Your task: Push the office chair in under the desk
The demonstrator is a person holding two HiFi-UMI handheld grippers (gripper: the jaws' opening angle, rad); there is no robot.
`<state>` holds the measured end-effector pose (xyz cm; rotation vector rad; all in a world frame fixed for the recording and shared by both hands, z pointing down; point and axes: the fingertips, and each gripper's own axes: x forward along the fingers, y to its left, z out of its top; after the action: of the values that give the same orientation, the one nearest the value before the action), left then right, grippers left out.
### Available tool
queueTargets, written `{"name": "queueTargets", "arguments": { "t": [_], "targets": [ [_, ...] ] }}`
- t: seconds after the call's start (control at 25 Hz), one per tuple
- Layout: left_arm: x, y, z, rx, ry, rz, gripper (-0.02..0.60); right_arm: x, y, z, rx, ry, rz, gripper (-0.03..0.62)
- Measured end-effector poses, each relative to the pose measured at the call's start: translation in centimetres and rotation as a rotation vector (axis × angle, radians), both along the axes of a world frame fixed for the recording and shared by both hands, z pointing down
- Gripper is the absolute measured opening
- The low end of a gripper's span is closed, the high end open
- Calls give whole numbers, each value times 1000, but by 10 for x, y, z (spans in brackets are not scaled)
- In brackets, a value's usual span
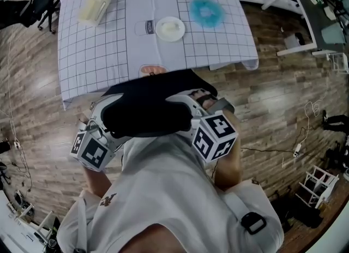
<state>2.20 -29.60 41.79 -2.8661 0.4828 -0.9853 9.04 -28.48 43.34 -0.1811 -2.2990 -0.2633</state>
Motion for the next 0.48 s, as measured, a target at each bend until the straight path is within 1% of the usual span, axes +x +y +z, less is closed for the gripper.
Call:
{"name": "queueTargets", "arguments": {
  "t": [0.48],
  "targets": [
    [11, -8, -2, 0, 11, -16, 464, 11, -9, -1, -7, -4, -17, 339]
  ]
}}
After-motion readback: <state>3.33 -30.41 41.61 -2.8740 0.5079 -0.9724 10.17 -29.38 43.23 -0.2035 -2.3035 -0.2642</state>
